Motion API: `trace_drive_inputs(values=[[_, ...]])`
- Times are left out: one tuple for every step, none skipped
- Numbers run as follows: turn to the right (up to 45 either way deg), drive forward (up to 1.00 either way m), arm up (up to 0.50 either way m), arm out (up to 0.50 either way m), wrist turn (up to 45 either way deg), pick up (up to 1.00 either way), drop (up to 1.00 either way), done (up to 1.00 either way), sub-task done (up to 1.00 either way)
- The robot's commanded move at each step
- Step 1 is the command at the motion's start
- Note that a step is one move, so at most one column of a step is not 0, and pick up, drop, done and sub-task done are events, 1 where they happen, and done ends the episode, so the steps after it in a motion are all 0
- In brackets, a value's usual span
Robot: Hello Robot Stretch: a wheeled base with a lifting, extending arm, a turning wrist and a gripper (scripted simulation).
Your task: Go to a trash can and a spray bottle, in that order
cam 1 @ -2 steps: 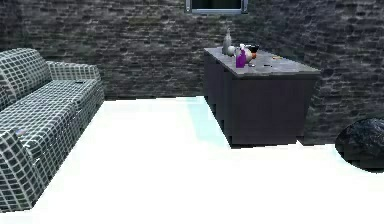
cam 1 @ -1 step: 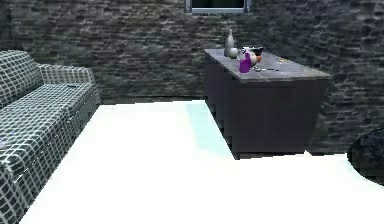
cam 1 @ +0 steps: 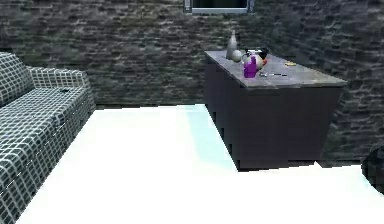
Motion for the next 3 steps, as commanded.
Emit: trace_drive_inputs(values=[[21.0, 0.0, 0.0, 0.0, 0.0, 0.0, 0.0, 0.0, 0.0], [0.0, 1.0, 0.0, 0.0, 0.0, 0.0, 0.0, 0.0, 0.0], [-9.0, 0.0, 0.0, 0.0, 0.0, 0.0, 0.0, 0.0, 0.0]])
